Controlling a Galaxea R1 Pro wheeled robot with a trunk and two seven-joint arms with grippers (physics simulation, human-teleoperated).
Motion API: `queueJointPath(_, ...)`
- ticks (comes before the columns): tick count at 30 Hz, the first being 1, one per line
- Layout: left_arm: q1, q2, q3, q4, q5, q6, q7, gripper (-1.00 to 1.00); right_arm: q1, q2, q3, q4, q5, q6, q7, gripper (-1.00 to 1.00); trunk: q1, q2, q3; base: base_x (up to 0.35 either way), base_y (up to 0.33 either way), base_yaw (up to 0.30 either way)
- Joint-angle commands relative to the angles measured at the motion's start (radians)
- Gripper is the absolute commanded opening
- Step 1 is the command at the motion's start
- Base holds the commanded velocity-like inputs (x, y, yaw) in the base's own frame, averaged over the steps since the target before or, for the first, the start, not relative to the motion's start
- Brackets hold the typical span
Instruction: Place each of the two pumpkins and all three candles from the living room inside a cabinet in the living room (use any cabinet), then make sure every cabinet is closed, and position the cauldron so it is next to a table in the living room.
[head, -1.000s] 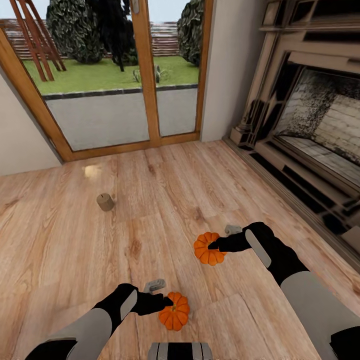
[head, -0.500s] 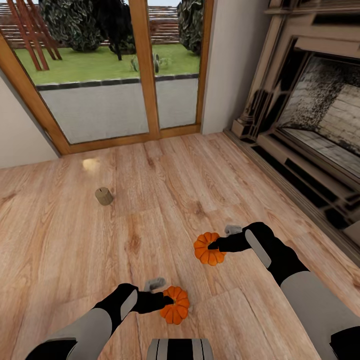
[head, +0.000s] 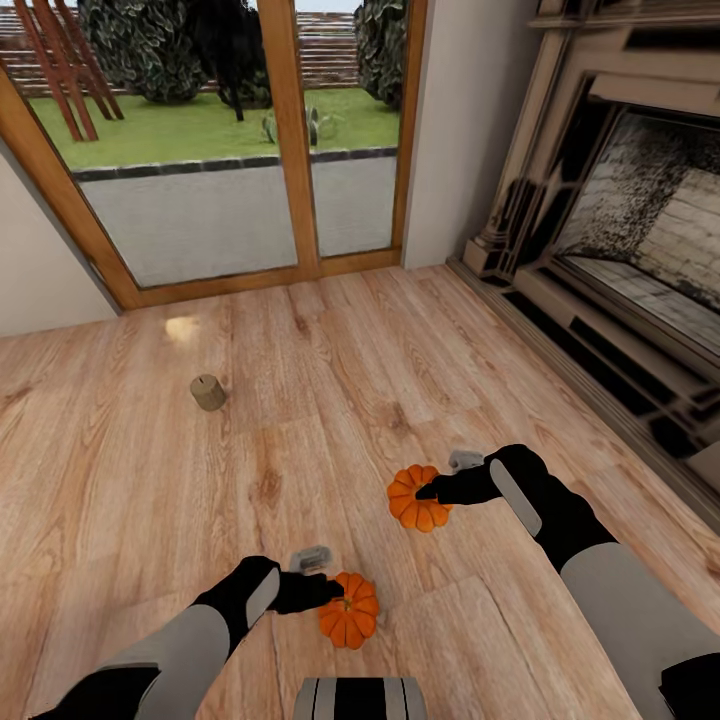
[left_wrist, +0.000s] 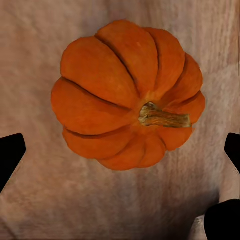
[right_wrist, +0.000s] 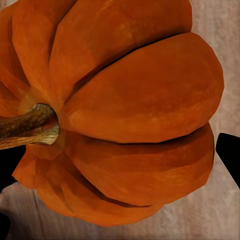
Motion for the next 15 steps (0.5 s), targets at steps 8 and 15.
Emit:
queueJointPath(8, -0.055, -0.021, 0.007, -0.001, 0.006, 0.040, 0.024, 1.00, -0.001, -0.001, 0.002, -0.001, 0.009, 0.001, -0.016, -1.00, 0.000, 0.000, -0.001, 0.000, 0.000, 0.000)
queueJointPath(15, -0.056, -0.022, 0.007, 0.003, 0.006, 0.039, 0.021, 1.00, -0.001, -0.001, 0.002, -0.001, 0.008, 0.001, -0.028, -1.00, 0.000, 0.000, -0.001, 0.026, 0.000, 0.000)
